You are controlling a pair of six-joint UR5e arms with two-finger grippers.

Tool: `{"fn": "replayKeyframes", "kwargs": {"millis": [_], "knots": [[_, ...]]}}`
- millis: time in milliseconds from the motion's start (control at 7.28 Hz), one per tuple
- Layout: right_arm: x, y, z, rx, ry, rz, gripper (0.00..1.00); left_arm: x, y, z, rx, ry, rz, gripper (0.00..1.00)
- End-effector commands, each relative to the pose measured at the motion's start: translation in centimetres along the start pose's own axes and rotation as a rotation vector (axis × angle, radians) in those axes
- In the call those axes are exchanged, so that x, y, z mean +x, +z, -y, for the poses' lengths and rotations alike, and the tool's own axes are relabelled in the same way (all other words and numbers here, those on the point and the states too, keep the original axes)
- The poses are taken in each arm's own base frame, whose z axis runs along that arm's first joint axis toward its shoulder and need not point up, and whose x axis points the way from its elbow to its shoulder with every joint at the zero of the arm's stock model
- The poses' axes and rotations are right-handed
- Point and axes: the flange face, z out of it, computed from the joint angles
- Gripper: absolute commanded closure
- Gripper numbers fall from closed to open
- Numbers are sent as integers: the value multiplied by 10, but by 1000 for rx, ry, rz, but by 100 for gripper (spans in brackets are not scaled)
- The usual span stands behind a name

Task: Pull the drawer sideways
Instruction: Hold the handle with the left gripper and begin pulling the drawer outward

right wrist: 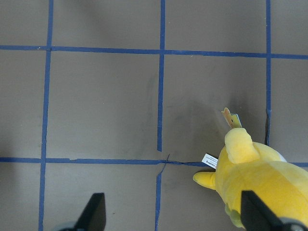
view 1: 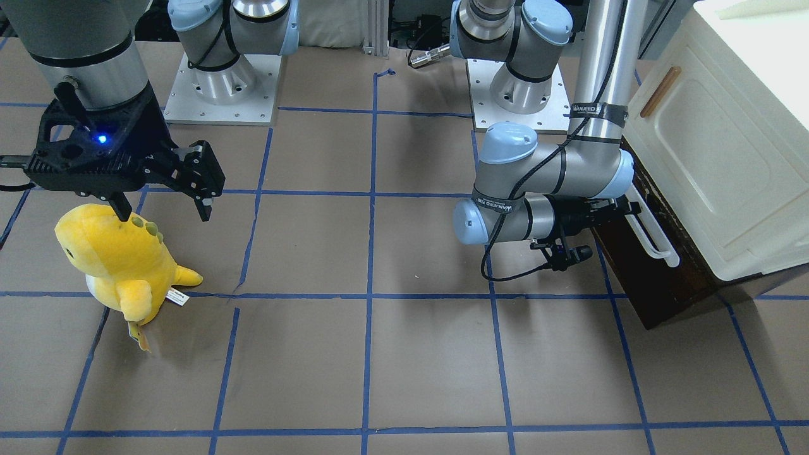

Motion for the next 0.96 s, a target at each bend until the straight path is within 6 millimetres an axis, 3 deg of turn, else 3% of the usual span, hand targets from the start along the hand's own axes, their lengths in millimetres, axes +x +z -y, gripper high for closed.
{"fn": "replayKeyframes", "kwargs": {"millis": [0,824], "knots": [[0,0,0,0,0,0,0,3,-1,0,3,1,3,75],[0,0,0,0,0,0,0,1,-9,-4,17,27,15,75]]}}
